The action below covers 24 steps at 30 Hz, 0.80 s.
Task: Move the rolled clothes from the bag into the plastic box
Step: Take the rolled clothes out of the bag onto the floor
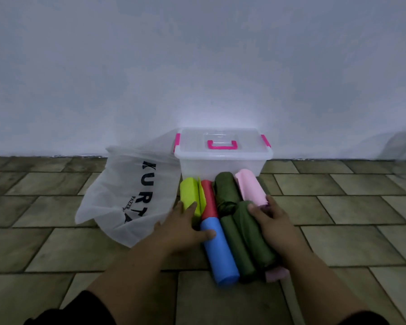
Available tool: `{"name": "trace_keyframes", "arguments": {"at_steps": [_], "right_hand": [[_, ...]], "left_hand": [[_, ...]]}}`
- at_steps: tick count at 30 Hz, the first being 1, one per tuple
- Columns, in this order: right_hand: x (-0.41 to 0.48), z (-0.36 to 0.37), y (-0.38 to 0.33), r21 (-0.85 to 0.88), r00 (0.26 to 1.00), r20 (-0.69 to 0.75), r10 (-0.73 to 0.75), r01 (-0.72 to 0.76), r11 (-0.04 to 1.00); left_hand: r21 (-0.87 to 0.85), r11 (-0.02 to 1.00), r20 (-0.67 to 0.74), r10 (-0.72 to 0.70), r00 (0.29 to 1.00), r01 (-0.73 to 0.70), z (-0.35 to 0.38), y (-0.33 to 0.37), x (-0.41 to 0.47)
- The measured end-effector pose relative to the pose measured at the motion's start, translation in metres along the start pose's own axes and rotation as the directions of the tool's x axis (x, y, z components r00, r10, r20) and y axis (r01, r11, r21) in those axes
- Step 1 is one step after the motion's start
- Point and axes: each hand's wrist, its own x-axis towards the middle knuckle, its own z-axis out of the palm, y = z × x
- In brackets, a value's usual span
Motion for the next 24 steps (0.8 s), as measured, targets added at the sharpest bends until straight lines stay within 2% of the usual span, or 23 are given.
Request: {"name": "trace_keyframes", "arguments": {"at_steps": [3, 8, 16, 20, 24], "right_hand": [[-0.009, 0.027, -0.007, -0.042, 0.999, -0.04, 0.03, -0.032, 0.999], [-0.019, 0.061, -0.016, -0.027, 0.999, -0.041, -0.006, 0.005, 1.0], [-0.008, 0.028, -0.006, -0.09, 0.997, 0.014, -0.071, 0.072, 0.993], [0.016, 0.001, -0.008, -0.098, 0.995, -0.052, -0.091, 0.085, 0.992], [0.066, -0.023, -0.035, 0.024, 0.975, -0.188, -0.116, 0.122, 0.992]], "left_hand": [[-0.002, 0.999, 0.046, 0.04, 0.998, -0.04, -0.009, -0.007, 0.0], [-0.008, 0.998, 0.033, 0.07, 0.997, -0.069, -0.021, -0.014, 0.004], [-0.087, 0.995, 0.007, 0.05, 0.999, -0.049, -0.02, -0.01, 0.002], [-0.078, 0.995, -0.1, 0.052, 0.994, -0.06, -0.041, -0.001, 0.006], [-0.216, 0.968, -0.38, 0.039, 0.924, -0.129, -0.084, 0.01, 0.03]]}}
